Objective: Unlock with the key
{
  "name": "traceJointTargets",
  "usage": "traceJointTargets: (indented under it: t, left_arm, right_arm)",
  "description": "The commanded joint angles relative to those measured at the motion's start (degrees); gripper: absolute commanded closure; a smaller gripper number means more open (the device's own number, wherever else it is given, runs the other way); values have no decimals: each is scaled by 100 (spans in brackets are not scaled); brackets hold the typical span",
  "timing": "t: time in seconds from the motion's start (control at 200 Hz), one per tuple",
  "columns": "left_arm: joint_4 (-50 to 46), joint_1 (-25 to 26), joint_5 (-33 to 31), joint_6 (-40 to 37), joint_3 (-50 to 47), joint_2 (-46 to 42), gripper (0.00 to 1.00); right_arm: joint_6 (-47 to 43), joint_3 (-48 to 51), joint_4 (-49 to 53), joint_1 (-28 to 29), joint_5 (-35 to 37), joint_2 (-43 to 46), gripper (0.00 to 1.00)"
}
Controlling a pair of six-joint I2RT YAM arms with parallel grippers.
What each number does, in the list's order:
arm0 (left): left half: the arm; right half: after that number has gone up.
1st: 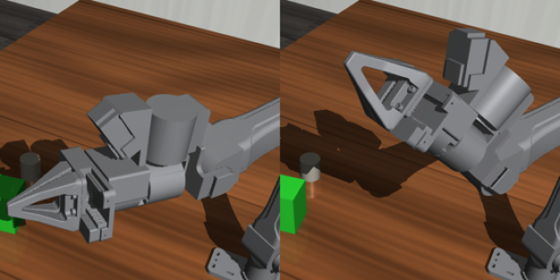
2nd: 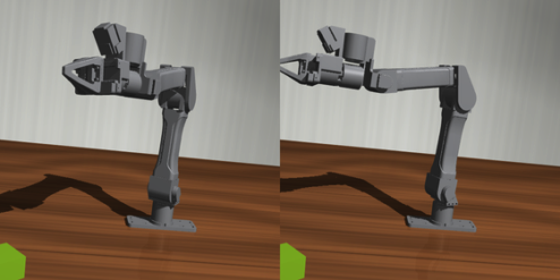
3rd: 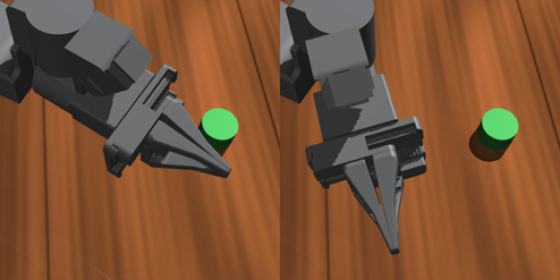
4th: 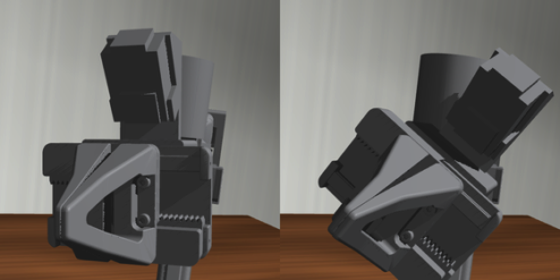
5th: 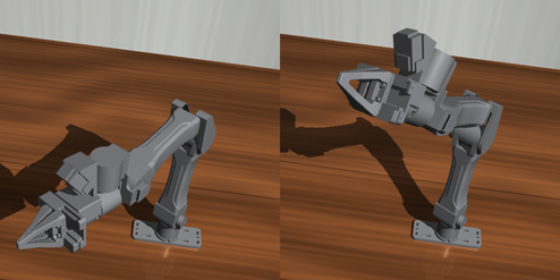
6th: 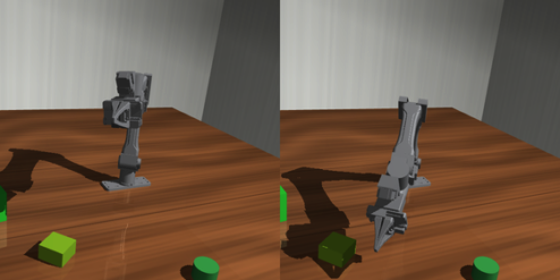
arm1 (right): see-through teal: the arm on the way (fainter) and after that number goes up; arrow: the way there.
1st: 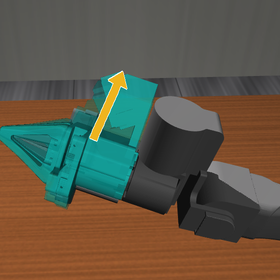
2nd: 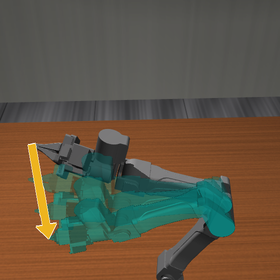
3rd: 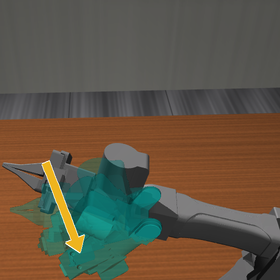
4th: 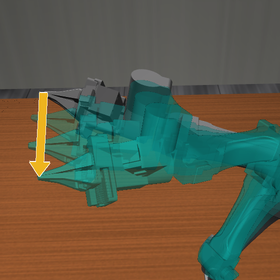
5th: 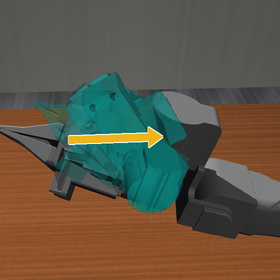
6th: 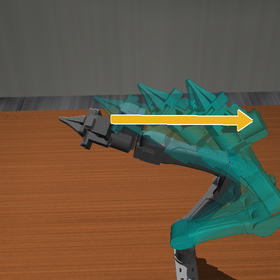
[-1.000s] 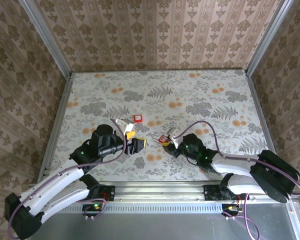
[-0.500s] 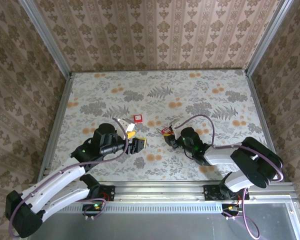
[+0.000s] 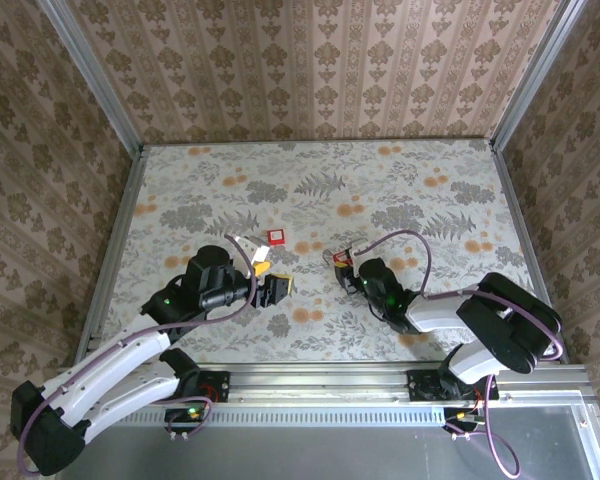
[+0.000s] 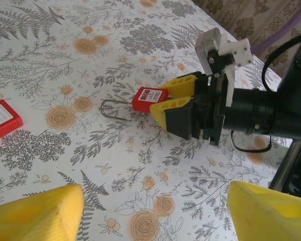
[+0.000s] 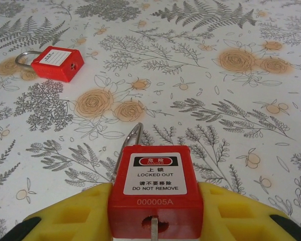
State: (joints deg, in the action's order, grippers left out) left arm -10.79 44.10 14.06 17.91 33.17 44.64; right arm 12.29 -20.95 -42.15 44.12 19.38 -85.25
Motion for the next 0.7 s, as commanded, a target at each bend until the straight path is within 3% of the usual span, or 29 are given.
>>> traceJointTargets:
  t: [0.0, 0.145, 0.3, 0.5, 0.63, 0.695]
  left_arm:
    - [24, -51, -62, -102, 181, 0, 24]
    - [26, -50, -36, -69, 156, -13, 24]
    - [24, -50, -51, -51, 102, -77, 24]
    - [-35, -52, -79, -68, 76, -175, 24]
    - [-39, -50, -99, -60, 50, -217, 24]
    - [-37, -50, -97, -52, 35, -244, 24]
  right_arm:
    - [245, -95, -131, 424, 1187, -99, 91]
    - [573, -145, -91, 715, 1798, -254, 90]
    - [1087, -411, 639, 1073, 2527, -416, 90]
    - [1484, -549, 1018, 1370, 2908, -522, 86]
    - [2089, -613, 1494, 1511, 3268, -553, 79]
    - [2160, -625, 1514, 1547, 3209, -547, 71]
